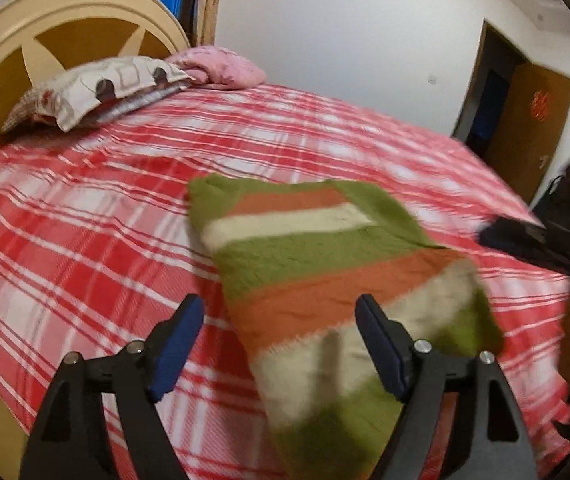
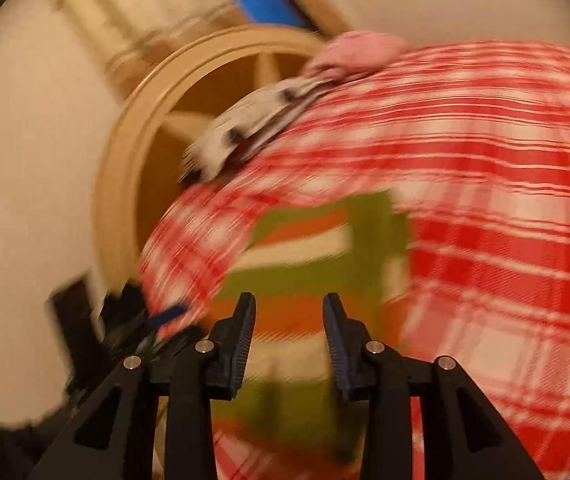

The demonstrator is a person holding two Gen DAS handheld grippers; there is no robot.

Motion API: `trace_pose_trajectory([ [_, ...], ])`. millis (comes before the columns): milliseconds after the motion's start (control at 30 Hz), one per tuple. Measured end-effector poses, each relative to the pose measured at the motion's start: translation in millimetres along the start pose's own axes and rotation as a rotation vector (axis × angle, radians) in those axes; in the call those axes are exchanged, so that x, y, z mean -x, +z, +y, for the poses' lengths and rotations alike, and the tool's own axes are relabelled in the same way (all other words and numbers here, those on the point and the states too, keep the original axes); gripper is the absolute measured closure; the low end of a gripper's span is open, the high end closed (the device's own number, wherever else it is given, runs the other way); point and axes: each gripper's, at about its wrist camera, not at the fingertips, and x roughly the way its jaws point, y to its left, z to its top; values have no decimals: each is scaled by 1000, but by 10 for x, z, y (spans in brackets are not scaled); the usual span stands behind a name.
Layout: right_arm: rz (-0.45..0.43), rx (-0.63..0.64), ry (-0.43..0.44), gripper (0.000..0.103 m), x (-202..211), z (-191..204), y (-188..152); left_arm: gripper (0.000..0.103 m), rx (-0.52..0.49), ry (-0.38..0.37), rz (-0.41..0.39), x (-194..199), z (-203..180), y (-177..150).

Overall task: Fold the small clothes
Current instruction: 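Lay the folded sweater down and open both grippers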

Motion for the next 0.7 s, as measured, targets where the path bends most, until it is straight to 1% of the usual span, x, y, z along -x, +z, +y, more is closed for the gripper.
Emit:
trace_pose_trajectory([
  [33, 25, 22, 5, 67, -69, 66, -48, 22, 5, 20, 3, -62, 16, 10],
  [67, 36, 31, -31, 67, -137, 83, -99, 22, 8, 26, 3, -135, 34, 10],
  [100, 50, 8, -122, 67, -219, 0, -152, 21, 1, 43, 24, -212, 39, -2],
  [133, 68, -48, -186, 67, -271, -149, -191, 16, 7, 60, 50, -274, 53, -20],
  [167, 80, -112, -191, 67, -304, -289, -232, 13, 20, 60, 53, -287, 71, -45],
  [200, 96, -196, -143, 68, -344, -492, -305, 7, 26, 57, 55, -299, 77, -71],
  [267, 66, -221, -98, 69, -302, -564, -359, 4, 35, 63, 51, -309, 93, -106],
  [333, 68, -214, -108, 69, -286, -524, -385, 0, 53, 63, 39, -312, 111, -124],
  [367, 67, -195, -121, 69, -288, -497, -391, 0, 64, 67, 33, -307, 120, -134],
  [433, 57, -196, -126, 69, -277, -486, -431, 0, 69, 62, 33, -292, 116, -144],
  [500, 54, -189, -139, 69, -304, -442, -472, 0, 50, 85, 25, -264, 93, -146],
  [600, 39, -89, -203, 69, -350, -304, -542, 0, -19, 117, 13, -249, -28, -173],
  [700, 34, -146, -190, 69, -286, -354, -528, 0, -12, 120, 19, -220, -28, -168],
])
